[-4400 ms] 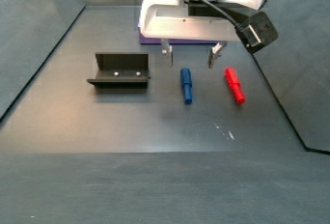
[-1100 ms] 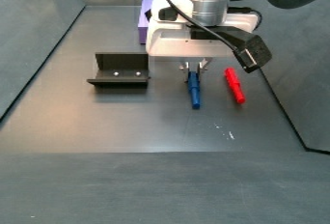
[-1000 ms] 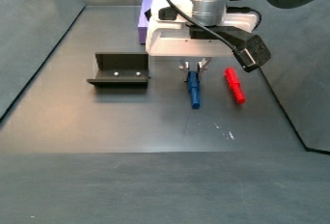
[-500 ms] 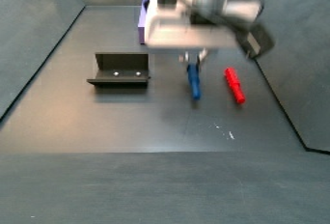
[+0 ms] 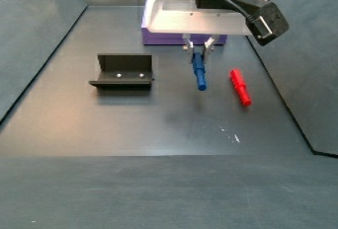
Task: Pick up the blue object. Move up. Place the blue object on the fixture. Regrasp the blue object. Move to above the board. Insert the blue object.
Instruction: Place the blue object on the fixture.
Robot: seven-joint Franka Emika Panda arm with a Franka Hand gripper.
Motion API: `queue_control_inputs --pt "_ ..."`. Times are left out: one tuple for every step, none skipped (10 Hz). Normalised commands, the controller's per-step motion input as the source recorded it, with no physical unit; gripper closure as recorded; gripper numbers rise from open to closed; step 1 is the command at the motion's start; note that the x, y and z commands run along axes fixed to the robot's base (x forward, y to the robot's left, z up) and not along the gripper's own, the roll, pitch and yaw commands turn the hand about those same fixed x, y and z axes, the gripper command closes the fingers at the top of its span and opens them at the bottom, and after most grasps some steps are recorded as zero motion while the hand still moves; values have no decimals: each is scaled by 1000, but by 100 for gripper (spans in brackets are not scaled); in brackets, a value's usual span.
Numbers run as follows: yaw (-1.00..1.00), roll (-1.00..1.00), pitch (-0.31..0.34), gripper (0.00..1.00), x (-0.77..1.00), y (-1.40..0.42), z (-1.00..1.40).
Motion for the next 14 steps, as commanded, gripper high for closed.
queue_control_inputs --pt "0 -1000 -409 100 394 71 9" --pt "0 -1000 -383 100 429 17 0" --pt "0 -997 -349 100 454 0 0" --pt "0 -1000 -266 100 503 0 0" --pt "0 -1000 -186 100 580 0 29" --pt "0 -1000 -200 100 569 0 106" --pt "0 -1000 -189 100 551 0 123" --pt "0 -1000 -143 100 551 0 143" --pt "0 -1000 -97 100 549 0 191" --pt "0 -1000 -89 100 543 0 197" --pt "0 -1000 -114 100 511 0 174" --pt "49 -960 -154 100 457 -6 140" --pt "114 -909 -197 100 406 -40 94" --pt "160 -871 -214 100 369 -69 69"
